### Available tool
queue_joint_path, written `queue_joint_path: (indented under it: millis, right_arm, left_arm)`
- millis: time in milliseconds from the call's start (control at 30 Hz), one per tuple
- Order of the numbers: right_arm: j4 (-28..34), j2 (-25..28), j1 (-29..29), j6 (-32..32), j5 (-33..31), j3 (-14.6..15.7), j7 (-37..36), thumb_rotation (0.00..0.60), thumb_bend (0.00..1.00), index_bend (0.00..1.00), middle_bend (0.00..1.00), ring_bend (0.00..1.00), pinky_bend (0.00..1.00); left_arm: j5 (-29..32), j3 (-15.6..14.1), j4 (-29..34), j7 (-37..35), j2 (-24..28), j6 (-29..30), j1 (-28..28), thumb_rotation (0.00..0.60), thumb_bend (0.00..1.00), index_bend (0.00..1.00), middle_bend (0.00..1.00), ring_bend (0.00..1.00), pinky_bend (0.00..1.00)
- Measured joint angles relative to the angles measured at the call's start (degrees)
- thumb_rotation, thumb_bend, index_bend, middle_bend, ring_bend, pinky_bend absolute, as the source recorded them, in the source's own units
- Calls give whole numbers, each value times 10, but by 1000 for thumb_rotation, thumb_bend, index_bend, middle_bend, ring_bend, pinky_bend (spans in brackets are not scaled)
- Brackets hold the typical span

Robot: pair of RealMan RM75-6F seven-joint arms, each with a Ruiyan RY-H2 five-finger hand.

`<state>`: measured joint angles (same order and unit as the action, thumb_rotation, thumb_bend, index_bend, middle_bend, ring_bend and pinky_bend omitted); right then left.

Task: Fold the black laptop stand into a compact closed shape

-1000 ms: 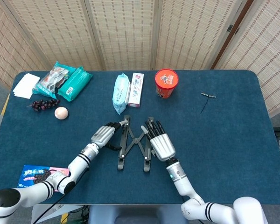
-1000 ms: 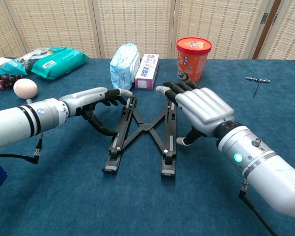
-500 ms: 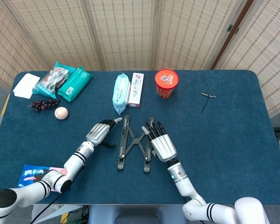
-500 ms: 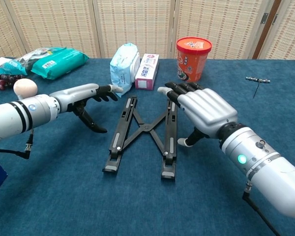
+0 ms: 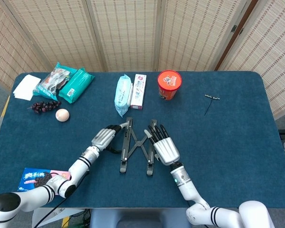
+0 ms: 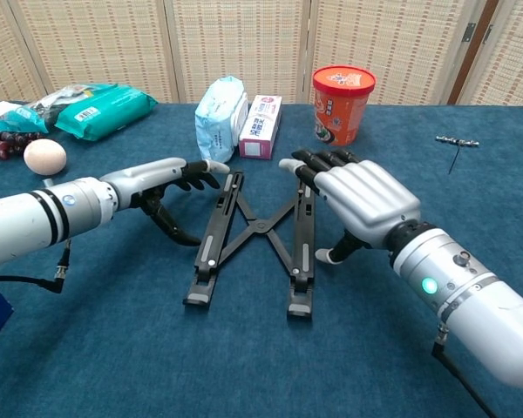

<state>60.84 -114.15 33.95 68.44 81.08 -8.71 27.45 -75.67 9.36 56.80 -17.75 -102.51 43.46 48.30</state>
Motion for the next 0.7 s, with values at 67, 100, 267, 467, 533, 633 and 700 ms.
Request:
queue_joint_path:
  millis: [67, 100, 267, 467, 533, 633, 700]
  right_arm:
    - [-2, -1, 0, 0, 0, 0, -2, 600, 55, 0, 0, 0, 0]
    - [-4, -1, 0, 0, 0, 0, -2, 600, 55, 0, 0, 0, 0]
    - [-14, -10, 4, 0, 1, -3, -4, 600, 55, 0, 0, 0, 0]
    - [-32, -24, 9, 2, 3, -6, -10, 600, 55, 0, 0, 0, 0]
    - [-38, -28, 11, 4, 5, -8, -14, 600, 56, 0, 0, 0, 0]
    - [-47, -35, 14, 6, 7, -11, -18, 600, 56, 0, 0, 0, 0]
    - [-51, -39, 16, 7, 7, -13, -21, 600, 56, 0, 0, 0, 0]
  left_arm:
    - [-1, 0, -1, 0, -2, 0, 0, 600, 139, 56, 159, 143, 133]
    - [-1, 0, -2, -1, -3, 0, 0, 600, 139, 56, 158, 143, 133]
    - [-2, 0, -4, -3, -6, 0, 1, 600, 139, 56, 158, 143, 133]
    - [-2, 1, -1, -5, -9, 0, 1, 600, 139, 56, 158, 143, 133]
    - [-3, 1, 1, -7, -10, 0, 2, 600, 139, 56, 157, 143, 133]
    - [-4, 1, 3, -9, -10, -2, 3, 600, 139, 56, 152, 143, 133]
    - [-3, 1, 5, -11, -10, -4, 3, 600, 139, 56, 148, 143, 133]
